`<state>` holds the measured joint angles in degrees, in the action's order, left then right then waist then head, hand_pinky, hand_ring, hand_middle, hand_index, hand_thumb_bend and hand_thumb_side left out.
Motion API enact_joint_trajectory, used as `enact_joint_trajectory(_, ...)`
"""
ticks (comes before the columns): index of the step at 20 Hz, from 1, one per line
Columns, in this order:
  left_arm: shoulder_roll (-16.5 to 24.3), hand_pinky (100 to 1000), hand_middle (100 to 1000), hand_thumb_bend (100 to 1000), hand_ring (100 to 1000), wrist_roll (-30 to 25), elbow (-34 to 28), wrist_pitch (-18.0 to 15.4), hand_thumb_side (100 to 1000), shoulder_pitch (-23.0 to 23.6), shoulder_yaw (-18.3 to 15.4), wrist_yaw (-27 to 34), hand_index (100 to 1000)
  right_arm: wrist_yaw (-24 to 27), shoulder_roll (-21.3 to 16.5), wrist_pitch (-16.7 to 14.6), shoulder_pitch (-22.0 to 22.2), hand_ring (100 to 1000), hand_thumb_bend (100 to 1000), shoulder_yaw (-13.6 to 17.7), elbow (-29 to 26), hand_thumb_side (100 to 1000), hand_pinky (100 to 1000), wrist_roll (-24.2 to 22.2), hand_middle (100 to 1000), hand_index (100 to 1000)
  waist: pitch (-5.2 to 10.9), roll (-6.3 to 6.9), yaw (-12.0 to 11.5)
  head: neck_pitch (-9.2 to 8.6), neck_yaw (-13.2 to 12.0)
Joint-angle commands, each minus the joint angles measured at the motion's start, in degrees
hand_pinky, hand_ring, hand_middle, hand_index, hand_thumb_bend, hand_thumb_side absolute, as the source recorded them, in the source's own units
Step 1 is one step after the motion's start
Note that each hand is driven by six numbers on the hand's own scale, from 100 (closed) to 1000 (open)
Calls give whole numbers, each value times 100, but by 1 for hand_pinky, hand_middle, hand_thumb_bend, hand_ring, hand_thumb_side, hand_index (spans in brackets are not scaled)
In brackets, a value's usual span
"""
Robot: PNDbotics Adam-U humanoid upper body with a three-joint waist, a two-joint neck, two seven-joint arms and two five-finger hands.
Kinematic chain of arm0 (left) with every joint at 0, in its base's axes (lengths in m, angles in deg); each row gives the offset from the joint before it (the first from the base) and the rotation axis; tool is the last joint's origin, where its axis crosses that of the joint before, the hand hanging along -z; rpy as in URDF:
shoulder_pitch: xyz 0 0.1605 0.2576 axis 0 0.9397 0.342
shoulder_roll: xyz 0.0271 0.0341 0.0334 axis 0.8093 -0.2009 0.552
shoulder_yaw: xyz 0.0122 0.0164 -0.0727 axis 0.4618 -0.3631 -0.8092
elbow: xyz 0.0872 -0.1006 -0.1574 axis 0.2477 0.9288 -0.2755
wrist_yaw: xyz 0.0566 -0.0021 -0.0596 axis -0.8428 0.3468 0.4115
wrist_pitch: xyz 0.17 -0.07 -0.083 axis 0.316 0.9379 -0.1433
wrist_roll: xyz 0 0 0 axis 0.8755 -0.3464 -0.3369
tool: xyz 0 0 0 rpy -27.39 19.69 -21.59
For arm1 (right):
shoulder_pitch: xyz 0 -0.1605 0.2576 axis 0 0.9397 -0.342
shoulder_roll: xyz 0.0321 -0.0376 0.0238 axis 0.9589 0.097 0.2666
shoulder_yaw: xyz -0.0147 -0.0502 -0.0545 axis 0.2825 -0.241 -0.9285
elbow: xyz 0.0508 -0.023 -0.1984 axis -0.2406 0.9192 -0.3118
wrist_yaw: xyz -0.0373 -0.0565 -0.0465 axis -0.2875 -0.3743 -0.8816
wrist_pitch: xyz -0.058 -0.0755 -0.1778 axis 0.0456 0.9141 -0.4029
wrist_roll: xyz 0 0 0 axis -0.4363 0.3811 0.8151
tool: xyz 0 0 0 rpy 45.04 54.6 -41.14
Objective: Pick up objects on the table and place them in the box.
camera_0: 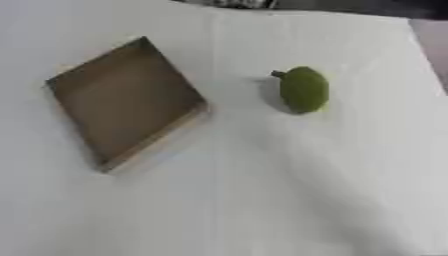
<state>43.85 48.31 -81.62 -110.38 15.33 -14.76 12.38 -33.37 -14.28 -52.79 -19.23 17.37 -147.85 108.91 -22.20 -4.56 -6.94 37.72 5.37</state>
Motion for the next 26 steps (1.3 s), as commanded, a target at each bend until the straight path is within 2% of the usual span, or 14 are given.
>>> enact_joint_trajectory(1, 199, 760, 685, 100, 761, 21, -98, -10, 669, -40, -32, -14, 840, -19, -188, -4, -43, 606, 100, 61, -90, 493, 767, 11, 600, 807, 110, 43, 10, -70, 3)
enact_joint_trajectory(19, 212, 761, 686, 100, 762, -4, -98, -6, 668, -37, -15, -12, 840, -18, -232, 43, -48, 609, 100, 58, -90, 489, 768, 26, 603, 808, 105, 42, 30, -87, -30)
enact_joint_trajectory(23, 235, 761, 687, 100, 762, -40, -98, -12, 667, -15, 3, -12, 840, -78, -488, 215, -43, 628, 100, 11, -90, 470, 775, -4, 620, 814, 98, 41, 74, -100, -41)
enact_joint_trajectory(26, 260, 761, 687, 100, 763, -54, -98, -21, 666, 25, 1, -22, 841, -197, -883, 549, 4, 658, 100, -79, -90, 470, 786, -141, 646, 821, 94, 27, 85, -98, -48)
